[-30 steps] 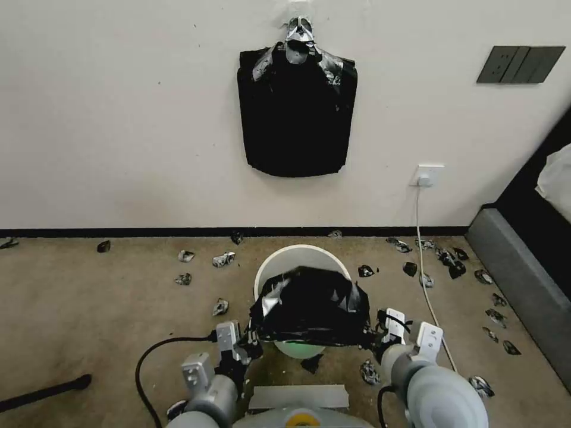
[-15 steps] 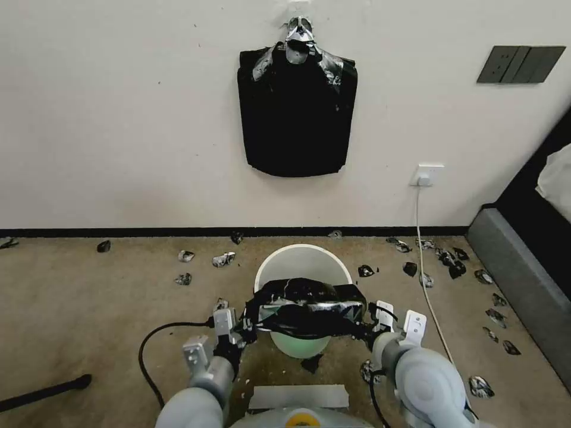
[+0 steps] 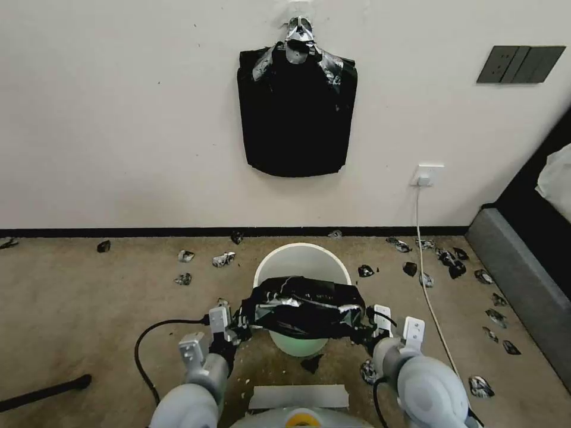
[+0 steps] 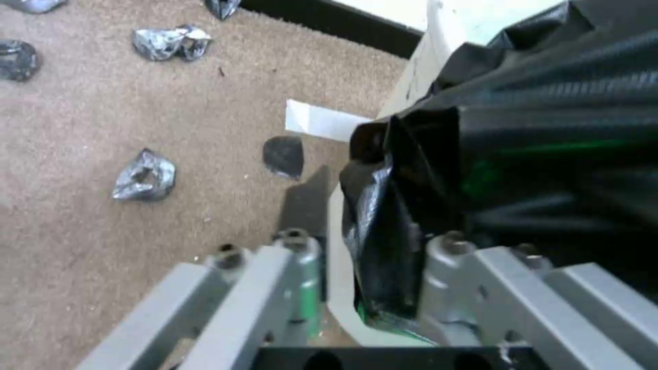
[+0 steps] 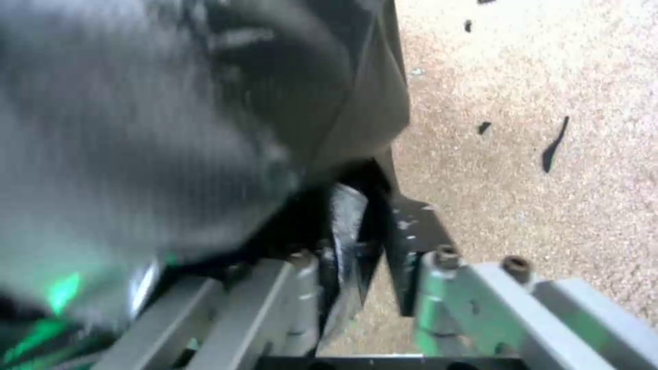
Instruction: Place a trash bag onto the trash bin.
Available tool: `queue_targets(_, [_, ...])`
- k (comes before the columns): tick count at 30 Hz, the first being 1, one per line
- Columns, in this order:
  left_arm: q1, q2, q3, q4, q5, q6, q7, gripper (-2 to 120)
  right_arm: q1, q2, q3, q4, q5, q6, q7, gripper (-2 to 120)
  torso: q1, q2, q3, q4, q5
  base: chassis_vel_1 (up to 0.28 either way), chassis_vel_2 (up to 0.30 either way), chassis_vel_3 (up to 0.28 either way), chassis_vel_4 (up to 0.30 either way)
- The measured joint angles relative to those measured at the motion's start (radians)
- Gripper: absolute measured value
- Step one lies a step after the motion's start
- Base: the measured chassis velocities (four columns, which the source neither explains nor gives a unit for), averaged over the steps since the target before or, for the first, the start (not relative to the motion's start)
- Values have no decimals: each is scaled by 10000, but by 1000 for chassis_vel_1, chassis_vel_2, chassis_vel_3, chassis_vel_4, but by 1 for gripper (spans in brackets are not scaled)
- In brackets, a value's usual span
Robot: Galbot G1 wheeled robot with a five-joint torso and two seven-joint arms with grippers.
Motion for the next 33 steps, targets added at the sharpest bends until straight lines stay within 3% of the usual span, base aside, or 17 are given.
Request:
queue_targets(9, [165,158,-96,-149,238,123,72,52,-369,-125,46,306,-153,13,-83,53,0,0,0,-1,0,0,0,0,0])
queue_targets(12, [249,247,-117,-251,317,123,230,68,-455,-144,69,404,-221,15,-83,65,0,-1,0,0,0,0,0,0,0])
queue_targets(18, [477,314,-266,-296,896,120,623,84,-684,-182,143,580,-377,16,-121,83,0,-1,0,0,0,0,0,0,0])
queue_targets(21, [845,425,-512,-374,1039,99,822,99,-1069,-256,194,888,-815,36,-225,99,0,0,0,0,0,0,0,0,0])
queue_targets(33, [1848,735,-1259,-926,1663,-85,1581,100,-2144,-457,507,1834,-1337,87,-312,100,0,0,0,-1,0,0,0,0,0])
